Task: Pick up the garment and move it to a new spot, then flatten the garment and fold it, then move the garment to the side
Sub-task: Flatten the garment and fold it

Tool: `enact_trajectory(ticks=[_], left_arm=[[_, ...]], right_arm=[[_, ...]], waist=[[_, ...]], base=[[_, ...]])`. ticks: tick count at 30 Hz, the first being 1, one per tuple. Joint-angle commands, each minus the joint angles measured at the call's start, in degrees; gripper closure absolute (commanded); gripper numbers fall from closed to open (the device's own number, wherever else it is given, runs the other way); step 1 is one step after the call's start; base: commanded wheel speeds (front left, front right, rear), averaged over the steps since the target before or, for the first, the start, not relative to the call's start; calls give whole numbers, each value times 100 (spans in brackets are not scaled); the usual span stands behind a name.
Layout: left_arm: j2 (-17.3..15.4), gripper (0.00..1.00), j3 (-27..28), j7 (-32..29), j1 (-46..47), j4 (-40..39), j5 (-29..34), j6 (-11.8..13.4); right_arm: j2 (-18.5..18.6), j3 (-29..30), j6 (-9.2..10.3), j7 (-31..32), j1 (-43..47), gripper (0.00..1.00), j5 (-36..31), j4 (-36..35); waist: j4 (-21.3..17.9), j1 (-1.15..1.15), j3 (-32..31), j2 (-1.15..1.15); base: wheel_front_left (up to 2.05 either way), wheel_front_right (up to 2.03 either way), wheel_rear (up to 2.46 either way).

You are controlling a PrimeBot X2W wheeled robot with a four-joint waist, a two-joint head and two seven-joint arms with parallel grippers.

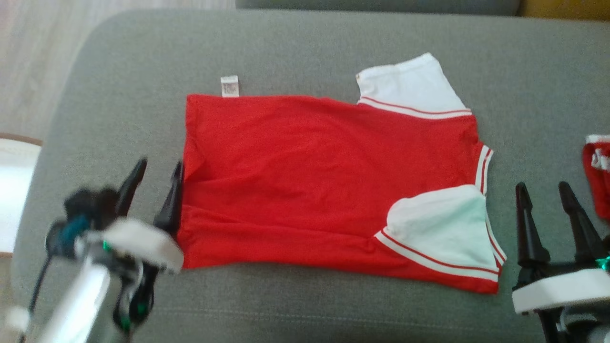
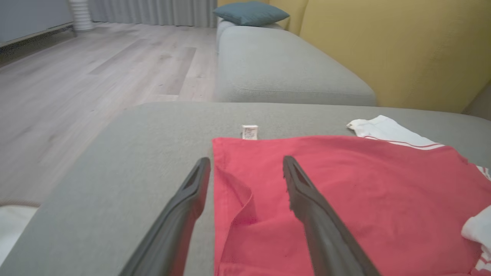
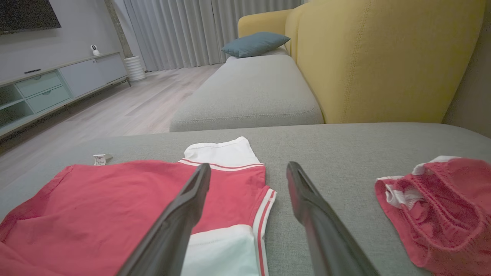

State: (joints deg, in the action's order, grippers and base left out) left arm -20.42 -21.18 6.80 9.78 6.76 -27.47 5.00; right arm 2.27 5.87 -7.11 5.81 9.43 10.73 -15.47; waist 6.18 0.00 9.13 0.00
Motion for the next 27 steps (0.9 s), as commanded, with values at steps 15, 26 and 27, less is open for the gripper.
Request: enact_trajectory(ticks=[15, 26, 27], left_arm=[[-154, 0, 41, -598, 3106, 3248, -547, -1158], [-374, 0, -723, -430, 3743, 4121, -1188, -1247], [-407, 0, -810, -444, 3751, 4134, -1289, -1247]], right_arm=[[61, -416, -37, -121, -812, 0, 28, -127], [61, -465, -37, -312, -913, 0, 175, 89], [61, -474, -37, -323, -919, 0, 185, 106]], waist=[[-603, 0, 1309, 0], [-679, 0, 1666, 0], [-675, 0, 1672, 0]], base=[[0, 0, 0], [0, 0, 0], [0, 0, 0]])
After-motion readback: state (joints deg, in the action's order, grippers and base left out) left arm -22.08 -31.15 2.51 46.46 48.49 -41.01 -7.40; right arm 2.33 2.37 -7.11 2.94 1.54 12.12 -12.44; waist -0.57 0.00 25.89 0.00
